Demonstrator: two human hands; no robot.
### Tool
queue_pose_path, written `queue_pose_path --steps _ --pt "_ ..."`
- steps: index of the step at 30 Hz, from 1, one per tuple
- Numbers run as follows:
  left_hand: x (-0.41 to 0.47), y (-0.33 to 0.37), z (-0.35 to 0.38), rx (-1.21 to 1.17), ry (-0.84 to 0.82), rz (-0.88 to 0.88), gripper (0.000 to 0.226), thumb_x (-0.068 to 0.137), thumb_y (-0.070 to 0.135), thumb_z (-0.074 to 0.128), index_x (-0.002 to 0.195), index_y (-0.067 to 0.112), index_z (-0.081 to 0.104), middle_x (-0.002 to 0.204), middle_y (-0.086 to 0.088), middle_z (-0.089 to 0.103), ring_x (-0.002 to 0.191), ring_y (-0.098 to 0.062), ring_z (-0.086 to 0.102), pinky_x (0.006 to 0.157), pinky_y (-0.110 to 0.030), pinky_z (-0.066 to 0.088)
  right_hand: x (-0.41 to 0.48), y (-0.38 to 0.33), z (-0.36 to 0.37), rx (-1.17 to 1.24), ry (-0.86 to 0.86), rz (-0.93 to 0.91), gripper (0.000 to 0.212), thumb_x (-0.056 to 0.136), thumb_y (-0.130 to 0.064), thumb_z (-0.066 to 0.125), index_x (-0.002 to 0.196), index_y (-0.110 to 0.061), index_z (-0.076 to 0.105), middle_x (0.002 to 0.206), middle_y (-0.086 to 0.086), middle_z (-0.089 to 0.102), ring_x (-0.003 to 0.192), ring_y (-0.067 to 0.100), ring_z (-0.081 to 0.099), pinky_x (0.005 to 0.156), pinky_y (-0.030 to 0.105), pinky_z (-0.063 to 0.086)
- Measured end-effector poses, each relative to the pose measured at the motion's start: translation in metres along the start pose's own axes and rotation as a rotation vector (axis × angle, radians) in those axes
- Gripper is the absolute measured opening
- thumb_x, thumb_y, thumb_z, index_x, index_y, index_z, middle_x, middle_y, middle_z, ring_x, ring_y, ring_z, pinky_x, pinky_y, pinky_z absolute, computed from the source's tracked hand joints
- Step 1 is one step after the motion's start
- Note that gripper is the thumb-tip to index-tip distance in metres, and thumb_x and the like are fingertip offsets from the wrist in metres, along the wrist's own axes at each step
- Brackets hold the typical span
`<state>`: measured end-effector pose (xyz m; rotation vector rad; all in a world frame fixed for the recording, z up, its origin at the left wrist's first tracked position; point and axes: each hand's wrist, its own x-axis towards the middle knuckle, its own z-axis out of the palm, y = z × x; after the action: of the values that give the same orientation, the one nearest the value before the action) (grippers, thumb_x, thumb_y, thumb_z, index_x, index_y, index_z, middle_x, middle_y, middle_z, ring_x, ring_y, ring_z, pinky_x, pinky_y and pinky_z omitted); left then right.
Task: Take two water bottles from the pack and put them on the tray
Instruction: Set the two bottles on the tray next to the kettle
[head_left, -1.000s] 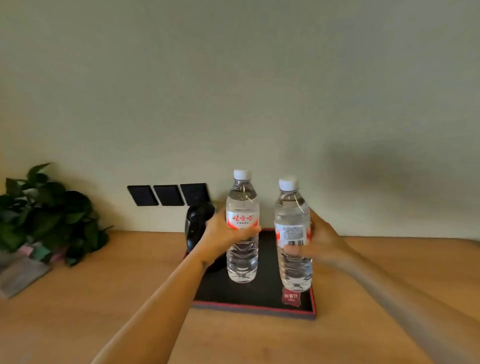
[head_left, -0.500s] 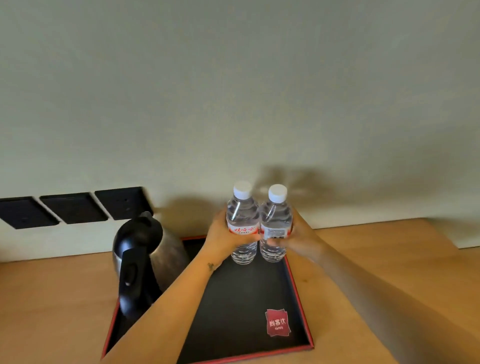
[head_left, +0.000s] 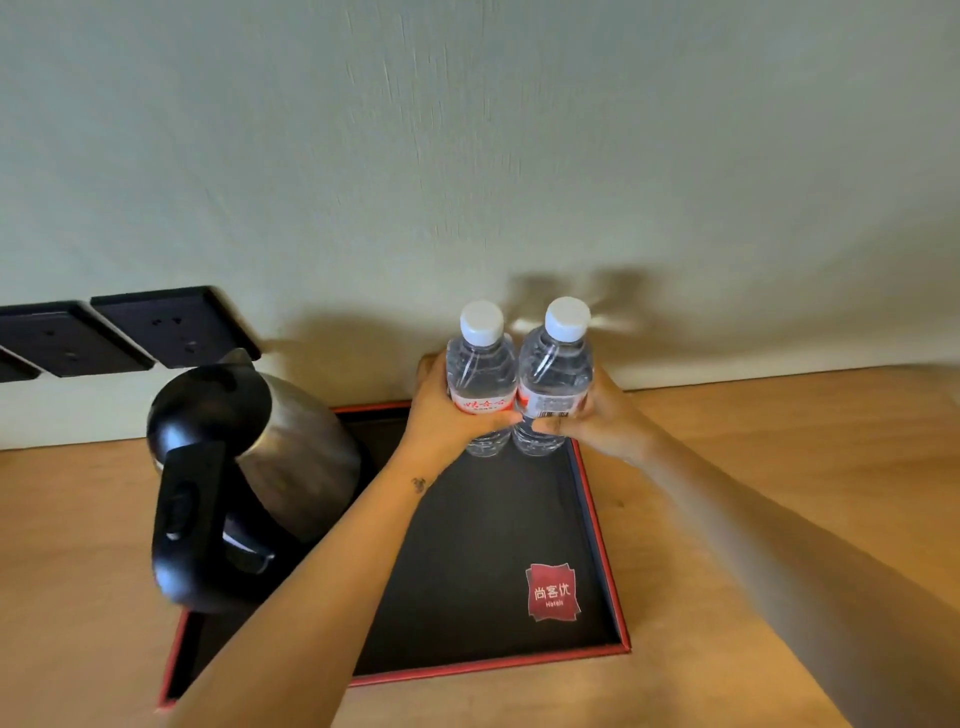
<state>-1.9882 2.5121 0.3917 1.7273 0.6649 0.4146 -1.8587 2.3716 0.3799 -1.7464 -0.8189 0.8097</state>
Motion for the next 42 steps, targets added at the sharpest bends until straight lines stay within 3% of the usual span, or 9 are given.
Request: queue_pose_path --steps 3,5,7,9,14,23,30,37,42 --pt "-0.002 0.006 -0.001 0.061 -0.016 0.02 0.079 0.047 0.018 0.09 0.105 0.043 0.043 0.131 -0.011 0.046 0.12 -0.026 0.051 0.103 -0.049 0.044 -0.002 -0.008 -0.002 -0.018 -0.039 0.018 0.099 0.059 0.001 0.08 0.137 -0.012 0.021 0.132 0.015 0.051 0.123 0.026 0.05 0.105 0.055 0.038" --pt "-0.004 0.013 -0.005 0.135 -0.046 0.014 0.083 0.045 0.024 0.09 0.116 0.032 0.047 0.133 -0.01 0.044 0.124 -0.026 0.046 0.104 -0.05 0.041 -0.009 -0.019 -0.006 -0.048 -0.003 0.037 0.099 0.057 -0.004 0.082 0.134 -0.014 0.02 0.134 0.013 0.048 0.124 0.026 0.047 0.105 0.053 0.039" --pt "-0.008 0.024 -0.013 0.181 -0.021 -0.032 0.092 0.047 0.029 0.09 0.125 0.02 0.041 0.134 -0.008 0.039 0.126 -0.026 0.043 0.105 -0.05 0.04 -0.017 -0.036 -0.013 -0.064 0.106 0.019 0.09 0.059 -0.013 0.083 0.129 -0.016 0.026 0.133 0.008 0.047 0.121 0.02 0.046 0.101 0.03 0.043" --pt "-0.013 0.04 -0.024 0.18 0.022 -0.011 0.091 0.052 0.032 0.088 0.127 0.02 0.039 0.133 -0.006 0.039 0.122 -0.023 0.045 0.104 -0.044 0.041 -0.025 -0.061 -0.02 -0.138 0.23 -0.067 0.069 0.065 -0.022 0.08 0.121 -0.017 0.04 0.121 0.003 0.053 0.107 0.013 0.048 0.078 0.005 0.04" --pt "-0.014 0.096 -0.04 0.355 -0.003 0.196 0.054 0.067 0.025 0.079 0.115 0.02 0.056 0.114 -0.009 0.053 0.093 -0.015 0.053 0.077 -0.021 0.04 -0.027 -0.118 -0.024 -0.415 0.283 -0.223 0.037 0.068 -0.027 0.077 0.095 -0.008 0.059 0.088 0.005 0.062 0.079 0.018 0.054 0.066 0.024 0.042" --pt "-0.017 0.124 -0.035 0.53 -0.027 0.165 0.03 0.075 0.011 0.071 0.104 0.009 0.065 0.104 -0.018 0.067 0.091 -0.029 0.061 0.071 -0.024 0.039 -0.028 -0.142 -0.019 -0.882 0.167 -0.187 0.025 0.078 -0.008 0.063 0.103 -0.005 0.057 0.106 0.019 0.062 0.096 0.034 0.057 0.072 0.029 0.037" --pt "-0.02 0.12 -0.033 0.533 -0.009 0.177 0.029 0.072 0.011 0.073 0.099 0.008 0.061 0.094 -0.018 0.066 0.075 -0.024 0.054 0.066 -0.028 0.043 -0.03 -0.142 -0.02 -0.89 0.028 -0.286 0.037 0.076 0.016 0.048 0.104 -0.006 0.059 0.112 0.018 0.059 0.091 0.031 0.061 0.078 0.042 0.051" --pt "-0.018 0.116 -0.033 0.543 -0.005 0.191 0.032 0.074 0.018 0.073 0.101 0.01 0.058 0.096 -0.018 0.066 0.078 -0.024 0.056 0.066 -0.029 0.042 -0.025 -0.137 -0.018 -0.915 0.1 -0.195 0.039 0.079 -0.026 0.066 0.109 -0.006 0.053 0.114 0.015 0.058 0.101 0.03 0.054 0.074 0.03 0.037" --pt "-0.014 0.116 -0.038 0.549 -0.017 0.191 0.03 0.074 0.015 0.072 0.102 0.01 0.063 0.094 -0.015 0.066 0.08 -0.025 0.056 0.069 -0.027 0.04 -0.024 -0.141 -0.018 -0.797 0.0 -0.231 0.027 0.078 0.007 0.058 0.102 -0.003 0.059 0.112 0.017 0.059 0.098 0.028 0.054 0.082 0.037 0.044"
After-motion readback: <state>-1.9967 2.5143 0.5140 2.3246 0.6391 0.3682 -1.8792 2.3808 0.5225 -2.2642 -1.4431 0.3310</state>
